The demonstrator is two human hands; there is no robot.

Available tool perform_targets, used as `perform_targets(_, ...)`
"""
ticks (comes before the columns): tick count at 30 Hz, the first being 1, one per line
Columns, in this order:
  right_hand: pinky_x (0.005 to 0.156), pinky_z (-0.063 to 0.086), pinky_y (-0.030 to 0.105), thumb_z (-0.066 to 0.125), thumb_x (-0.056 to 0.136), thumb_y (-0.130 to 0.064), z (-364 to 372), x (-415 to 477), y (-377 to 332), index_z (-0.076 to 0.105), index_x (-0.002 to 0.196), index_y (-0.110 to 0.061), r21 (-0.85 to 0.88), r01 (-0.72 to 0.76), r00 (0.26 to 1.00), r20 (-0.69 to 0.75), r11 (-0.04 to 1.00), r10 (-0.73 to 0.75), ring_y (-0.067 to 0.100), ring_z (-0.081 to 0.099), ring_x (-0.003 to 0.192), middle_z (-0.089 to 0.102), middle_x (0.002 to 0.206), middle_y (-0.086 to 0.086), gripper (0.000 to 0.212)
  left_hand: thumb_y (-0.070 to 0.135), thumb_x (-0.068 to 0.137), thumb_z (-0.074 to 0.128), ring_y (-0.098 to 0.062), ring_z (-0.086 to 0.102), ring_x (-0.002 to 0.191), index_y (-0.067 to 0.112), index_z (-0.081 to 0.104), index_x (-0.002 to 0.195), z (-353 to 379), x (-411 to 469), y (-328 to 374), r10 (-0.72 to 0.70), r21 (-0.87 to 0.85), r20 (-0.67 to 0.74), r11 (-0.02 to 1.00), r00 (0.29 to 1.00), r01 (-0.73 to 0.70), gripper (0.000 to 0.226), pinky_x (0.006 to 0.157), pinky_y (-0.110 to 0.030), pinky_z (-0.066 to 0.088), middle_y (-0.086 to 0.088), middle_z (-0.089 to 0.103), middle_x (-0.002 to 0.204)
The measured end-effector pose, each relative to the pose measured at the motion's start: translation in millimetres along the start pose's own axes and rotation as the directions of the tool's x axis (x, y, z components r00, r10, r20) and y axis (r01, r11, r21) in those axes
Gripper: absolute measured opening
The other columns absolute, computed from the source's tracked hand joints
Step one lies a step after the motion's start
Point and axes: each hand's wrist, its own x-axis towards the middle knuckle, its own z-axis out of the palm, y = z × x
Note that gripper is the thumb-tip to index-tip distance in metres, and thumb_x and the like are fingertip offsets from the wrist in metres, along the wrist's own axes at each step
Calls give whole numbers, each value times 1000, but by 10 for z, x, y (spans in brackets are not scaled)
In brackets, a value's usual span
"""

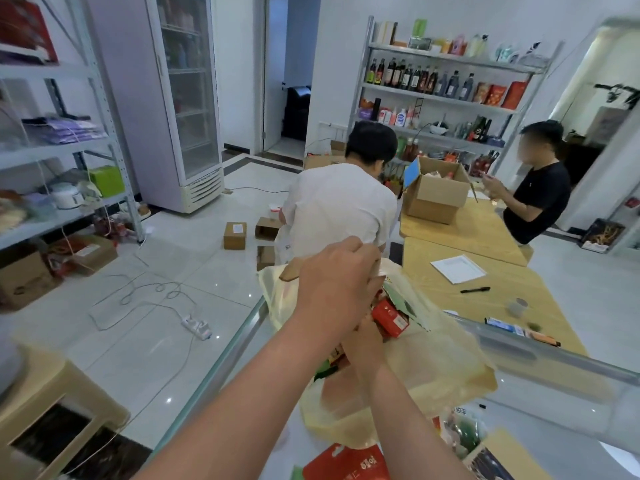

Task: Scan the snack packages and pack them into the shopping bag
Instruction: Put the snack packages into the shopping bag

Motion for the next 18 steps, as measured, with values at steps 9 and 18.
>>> perform_targets(9,67,39,25,46,90,-13,-236,-89,155,54,77,-35,157,66,998,2,985,-67,16,51,75,53,73,-12,27,29,66,76,-15,50,78,26,62,116,71,-22,54,112,-145,97,985,989,-98,52,62,-24,39,3,54,96)
perform_targets(18,46,37,15,43,89,2,-1200,-617,361,57,62,-13,41,152,984,-99,987,-148,1,47,40,57,47,-7,34,27,84,57,-16,52,59,15,72,80,285,-176,614,444,-336,-140,819,885,-464,20,55,-27,40,2,61,66)
